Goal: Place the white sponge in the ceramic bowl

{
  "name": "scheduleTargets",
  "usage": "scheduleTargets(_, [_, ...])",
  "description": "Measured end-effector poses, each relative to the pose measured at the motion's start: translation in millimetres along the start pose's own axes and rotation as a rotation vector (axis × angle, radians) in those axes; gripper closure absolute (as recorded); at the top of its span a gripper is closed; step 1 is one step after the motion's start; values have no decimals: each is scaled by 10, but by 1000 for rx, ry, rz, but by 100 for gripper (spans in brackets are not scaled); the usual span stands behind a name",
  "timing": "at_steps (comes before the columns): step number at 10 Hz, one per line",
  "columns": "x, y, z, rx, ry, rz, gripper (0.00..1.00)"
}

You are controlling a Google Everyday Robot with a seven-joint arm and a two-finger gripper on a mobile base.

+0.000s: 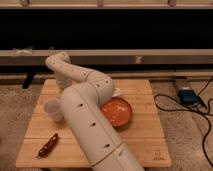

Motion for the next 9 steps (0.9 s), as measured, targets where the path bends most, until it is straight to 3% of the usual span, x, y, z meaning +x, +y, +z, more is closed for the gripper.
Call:
scheduleTargets(4, [248, -120, -433, 4, -88, 0, 100])
scheduleTargets(9, [955, -634, -892, 42, -172, 55, 100])
